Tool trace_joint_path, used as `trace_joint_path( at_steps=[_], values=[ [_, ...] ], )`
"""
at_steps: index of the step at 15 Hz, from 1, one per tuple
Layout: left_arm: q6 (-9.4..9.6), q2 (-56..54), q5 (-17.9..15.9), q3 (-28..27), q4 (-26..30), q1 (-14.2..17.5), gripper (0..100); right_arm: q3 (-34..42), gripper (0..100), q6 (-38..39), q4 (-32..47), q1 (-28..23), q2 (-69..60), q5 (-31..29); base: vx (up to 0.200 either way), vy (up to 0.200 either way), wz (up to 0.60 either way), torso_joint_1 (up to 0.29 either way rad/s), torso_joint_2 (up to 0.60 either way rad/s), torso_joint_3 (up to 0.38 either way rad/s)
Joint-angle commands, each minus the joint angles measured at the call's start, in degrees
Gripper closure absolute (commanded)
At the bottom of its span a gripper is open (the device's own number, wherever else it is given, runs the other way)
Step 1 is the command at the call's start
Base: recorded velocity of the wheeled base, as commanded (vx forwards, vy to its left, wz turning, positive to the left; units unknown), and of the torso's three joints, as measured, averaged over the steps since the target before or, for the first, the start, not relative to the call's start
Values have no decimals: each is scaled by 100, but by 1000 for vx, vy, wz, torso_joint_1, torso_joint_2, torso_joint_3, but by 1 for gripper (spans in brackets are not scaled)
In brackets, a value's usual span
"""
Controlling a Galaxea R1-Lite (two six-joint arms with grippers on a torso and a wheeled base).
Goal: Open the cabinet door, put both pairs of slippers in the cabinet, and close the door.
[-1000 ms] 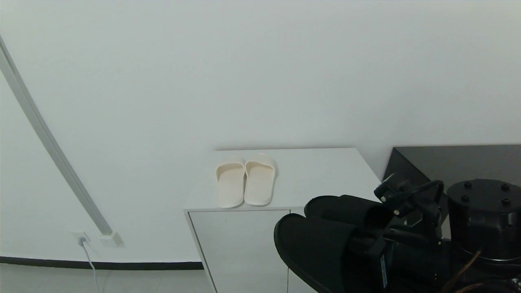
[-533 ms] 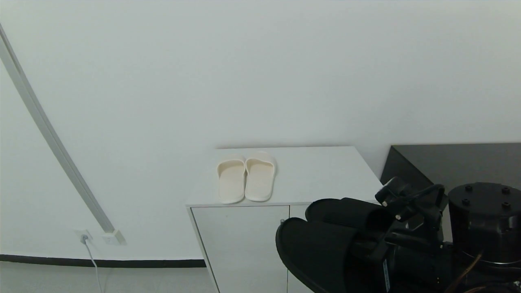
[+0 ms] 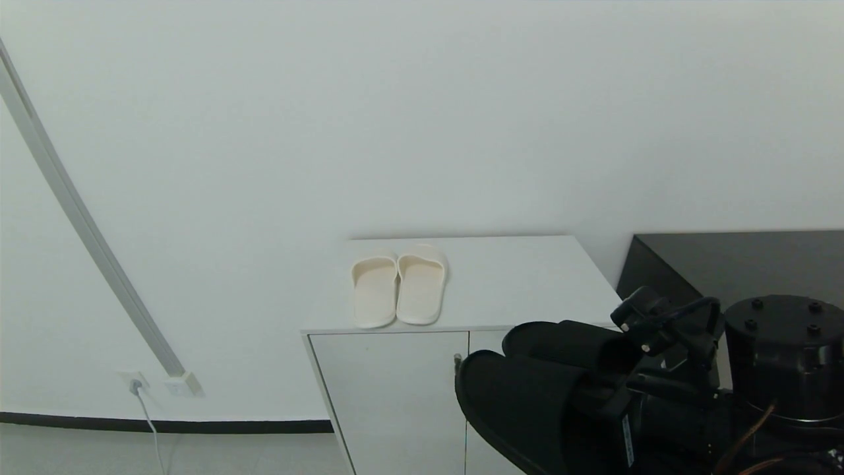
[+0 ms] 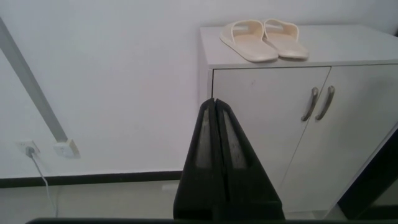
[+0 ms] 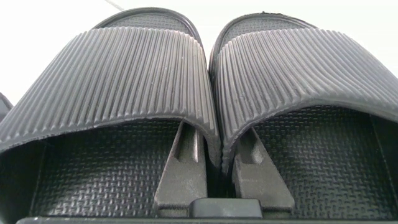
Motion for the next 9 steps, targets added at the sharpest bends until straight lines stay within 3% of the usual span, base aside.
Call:
trace_joint_path(
  at_steps=[1, 4, 5, 9],
  values=[
    [0, 4, -11, 0, 0, 1, 100, 30, 100, -5, -3, 4, 16, -4, 0, 0, 0, -144, 325, 173],
    [44, 4, -38, 0, 9, 1, 100, 47, 100, -110, -3, 13, -63, 4, 0, 0, 0, -155, 357, 198],
    [61, 4, -55, 0, 9, 1, 0, 100, 100, -119, -12, 4, -71, 4, 0, 0, 0, -168, 393, 217],
    [61, 4, -64, 0, 9, 1, 0, 144, 100, -128, -30, 30, -107, -4, 0, 0, 0, -180, 421, 232]
  ],
)
